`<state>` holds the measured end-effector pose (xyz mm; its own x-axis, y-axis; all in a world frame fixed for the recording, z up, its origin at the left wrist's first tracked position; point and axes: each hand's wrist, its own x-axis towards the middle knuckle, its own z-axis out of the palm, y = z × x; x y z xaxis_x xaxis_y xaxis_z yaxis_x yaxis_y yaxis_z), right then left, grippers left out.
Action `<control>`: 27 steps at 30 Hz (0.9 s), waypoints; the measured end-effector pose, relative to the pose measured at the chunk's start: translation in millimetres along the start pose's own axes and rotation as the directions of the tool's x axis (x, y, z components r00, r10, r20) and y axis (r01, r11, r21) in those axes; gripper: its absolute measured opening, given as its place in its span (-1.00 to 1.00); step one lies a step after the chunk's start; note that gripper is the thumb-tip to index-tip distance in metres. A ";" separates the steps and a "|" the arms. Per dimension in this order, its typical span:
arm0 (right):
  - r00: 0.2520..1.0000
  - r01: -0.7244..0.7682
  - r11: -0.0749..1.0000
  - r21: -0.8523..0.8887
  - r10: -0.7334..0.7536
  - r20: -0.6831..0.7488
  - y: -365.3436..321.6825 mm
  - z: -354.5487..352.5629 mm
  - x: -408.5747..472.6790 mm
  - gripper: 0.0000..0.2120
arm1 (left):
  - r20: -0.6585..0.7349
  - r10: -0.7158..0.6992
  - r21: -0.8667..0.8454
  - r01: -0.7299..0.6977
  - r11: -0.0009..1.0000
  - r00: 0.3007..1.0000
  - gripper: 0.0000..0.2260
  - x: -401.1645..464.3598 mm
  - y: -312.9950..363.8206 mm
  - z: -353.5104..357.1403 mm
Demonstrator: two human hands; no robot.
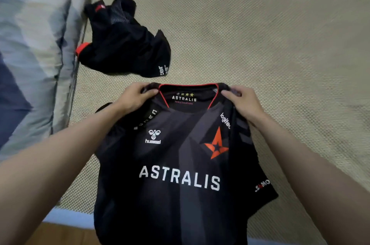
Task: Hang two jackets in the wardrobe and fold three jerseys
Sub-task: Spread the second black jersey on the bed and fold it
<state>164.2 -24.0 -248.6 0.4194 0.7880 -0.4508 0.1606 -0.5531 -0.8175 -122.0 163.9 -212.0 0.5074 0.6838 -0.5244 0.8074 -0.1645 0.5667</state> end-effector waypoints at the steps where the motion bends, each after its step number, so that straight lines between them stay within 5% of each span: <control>1: 1.000 0.022 1.000 -0.014 -0.021 0.001 -3.3 -0.9 11.1 -0.78 | -0.041 -0.013 -0.004 0.013 1.000 0.999 -0.76 9.4 -1.6 -2.7; 4: 0.999 0.040 0.996 -0.081 -0.041 -0.001 -8.0 -2.0 46.5 -0.67 | -0.149 -0.075 -0.056 0.067 0.996 0.986 -0.56 36.9 -5.0 -8.7; 9: 0.995 0.060 0.981 -0.184 -0.074 -0.071 -22.1 -3.6 105.4 -0.55 | -0.217 0.022 0.141 0.009 0.990 0.976 -0.60 75.3 -5.0 -20.0; 12: 0.986 0.086 0.971 -0.222 -0.115 -0.121 -34.9 -9.5 131.0 -0.66 | -0.255 0.102 0.208 -0.049 0.977 0.962 -0.67 102.4 -2.6 -27.1; 14: 0.987 0.087 0.968 -0.234 -0.116 -0.113 -38.4 -14.5 142.8 -0.70 | -0.258 0.077 0.174 -0.032 0.984 0.963 -0.69 120.7 -0.8 -33.5; 21: 1.000 0.001 0.999 -0.042 -0.002 -0.021 -39.6 -32.1 118.8 -0.73 | -0.166 -0.007 -0.091 -0.008 0.996 0.986 -0.26 123.9 -9.9 -39.6; 27: 0.945 -0.217 0.971 -0.098 0.234 0.228 -29.1 -69.9 68.7 -0.64 | -0.259 -0.099 -0.365 -0.003 0.931 0.961 -0.85 96.7 -14.8 -43.2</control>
<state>250.7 27.4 -230.8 0.2305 0.6767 -0.6992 0.1524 -0.7348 -0.6609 -97.9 263.2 -243.7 0.3301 0.8571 -0.3954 0.6406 0.1042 0.7607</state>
